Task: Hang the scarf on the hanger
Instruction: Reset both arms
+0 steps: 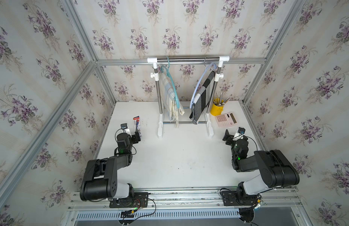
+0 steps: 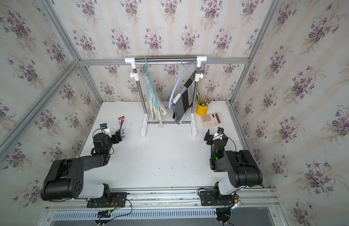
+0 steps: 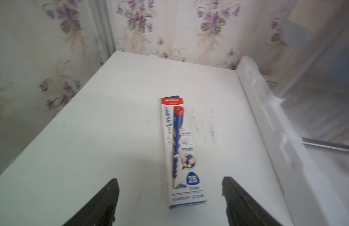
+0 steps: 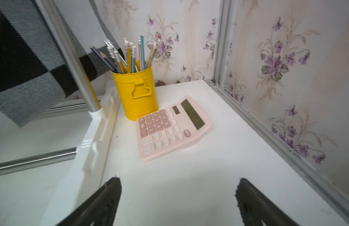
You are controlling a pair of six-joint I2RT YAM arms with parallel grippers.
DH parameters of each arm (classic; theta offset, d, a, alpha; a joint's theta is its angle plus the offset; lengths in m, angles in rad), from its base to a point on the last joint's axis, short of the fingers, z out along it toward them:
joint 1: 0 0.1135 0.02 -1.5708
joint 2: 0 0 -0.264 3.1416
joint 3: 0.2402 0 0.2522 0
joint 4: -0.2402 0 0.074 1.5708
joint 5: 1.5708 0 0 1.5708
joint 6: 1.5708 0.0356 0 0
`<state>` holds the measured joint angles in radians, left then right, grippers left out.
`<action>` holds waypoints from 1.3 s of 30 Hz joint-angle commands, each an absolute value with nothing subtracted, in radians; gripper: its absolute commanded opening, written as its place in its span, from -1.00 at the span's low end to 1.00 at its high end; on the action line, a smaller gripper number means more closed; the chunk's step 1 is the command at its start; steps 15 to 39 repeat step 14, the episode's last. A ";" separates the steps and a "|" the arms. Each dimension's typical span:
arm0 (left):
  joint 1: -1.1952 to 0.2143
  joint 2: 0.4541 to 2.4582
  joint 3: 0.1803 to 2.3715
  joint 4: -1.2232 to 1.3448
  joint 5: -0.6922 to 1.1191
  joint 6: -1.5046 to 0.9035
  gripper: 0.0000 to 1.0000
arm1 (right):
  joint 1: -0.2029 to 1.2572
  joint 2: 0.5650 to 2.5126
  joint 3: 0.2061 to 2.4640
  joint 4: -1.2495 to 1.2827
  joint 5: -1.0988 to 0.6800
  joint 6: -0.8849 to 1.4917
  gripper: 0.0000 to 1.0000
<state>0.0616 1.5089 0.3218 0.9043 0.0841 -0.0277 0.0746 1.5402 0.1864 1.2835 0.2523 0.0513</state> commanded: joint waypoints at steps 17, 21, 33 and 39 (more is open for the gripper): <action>0.038 1.540 0.386 0.890 0.126 0.053 0.99 | 0.076 1.550 0.198 1.359 0.240 0.032 1.00; 0.038 1.540 0.386 0.890 0.126 0.053 0.99 | 0.076 1.550 0.198 1.359 0.240 0.032 1.00; 0.038 1.540 0.386 0.890 0.126 0.053 0.99 | 0.076 1.550 0.198 1.359 0.240 0.032 1.00; 0.038 1.540 0.386 0.890 0.126 0.053 0.99 | 0.076 1.550 0.198 1.359 0.240 0.032 1.00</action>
